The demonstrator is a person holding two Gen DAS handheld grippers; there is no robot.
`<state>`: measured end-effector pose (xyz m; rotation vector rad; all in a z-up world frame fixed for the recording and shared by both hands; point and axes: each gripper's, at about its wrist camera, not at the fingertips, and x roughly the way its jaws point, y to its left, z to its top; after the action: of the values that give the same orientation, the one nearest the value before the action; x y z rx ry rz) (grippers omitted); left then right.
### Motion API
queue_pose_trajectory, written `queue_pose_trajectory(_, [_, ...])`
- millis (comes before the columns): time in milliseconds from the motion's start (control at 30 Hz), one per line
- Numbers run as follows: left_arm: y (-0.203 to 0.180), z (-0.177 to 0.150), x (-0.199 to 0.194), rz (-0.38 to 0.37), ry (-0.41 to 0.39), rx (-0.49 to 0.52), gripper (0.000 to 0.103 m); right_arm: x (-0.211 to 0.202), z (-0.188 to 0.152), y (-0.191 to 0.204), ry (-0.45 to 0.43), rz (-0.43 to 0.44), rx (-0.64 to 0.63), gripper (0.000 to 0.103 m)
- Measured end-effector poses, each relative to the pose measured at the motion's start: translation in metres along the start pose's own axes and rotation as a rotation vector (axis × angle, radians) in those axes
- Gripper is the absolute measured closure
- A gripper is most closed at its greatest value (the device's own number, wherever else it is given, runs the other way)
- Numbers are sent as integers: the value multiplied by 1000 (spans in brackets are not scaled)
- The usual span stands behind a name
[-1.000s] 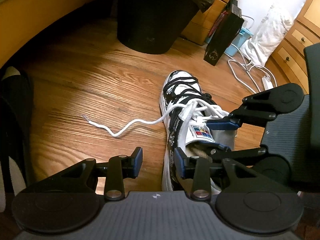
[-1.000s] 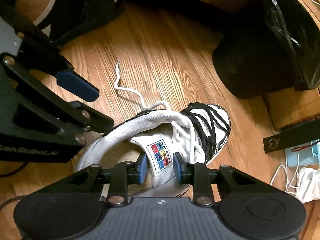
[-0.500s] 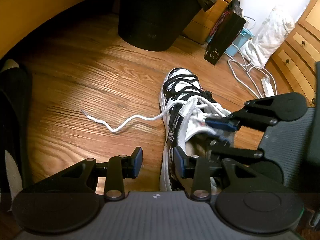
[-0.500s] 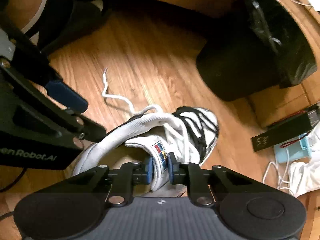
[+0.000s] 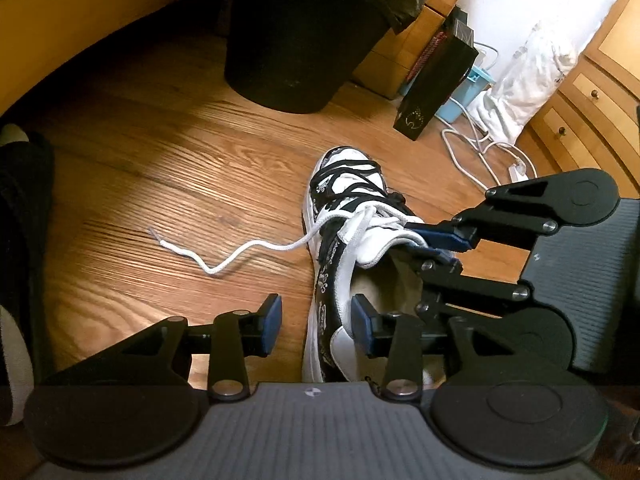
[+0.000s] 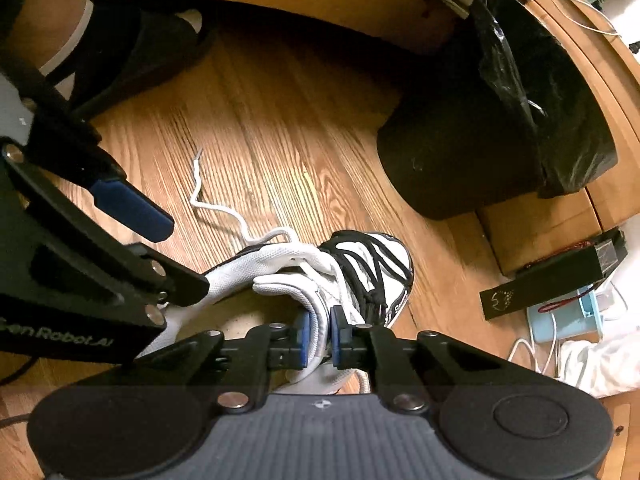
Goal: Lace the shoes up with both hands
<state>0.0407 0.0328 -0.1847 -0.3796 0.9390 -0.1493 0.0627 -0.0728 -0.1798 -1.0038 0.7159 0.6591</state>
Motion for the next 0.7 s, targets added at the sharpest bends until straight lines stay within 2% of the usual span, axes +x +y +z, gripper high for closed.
queue_pose_trajectory(267, [-3,-5,0,1,-6,28,61,1,2,-7,8,33,8,92])
queue_pose_trajectory(400, [-1,-7,-1,-6,-10,20,59,2,2,-17,13,81,30,92])
queue_pose_trajectory(700, [-2,-8,-1,5,-15,29,57,3,7,-19,25,87,15,93])
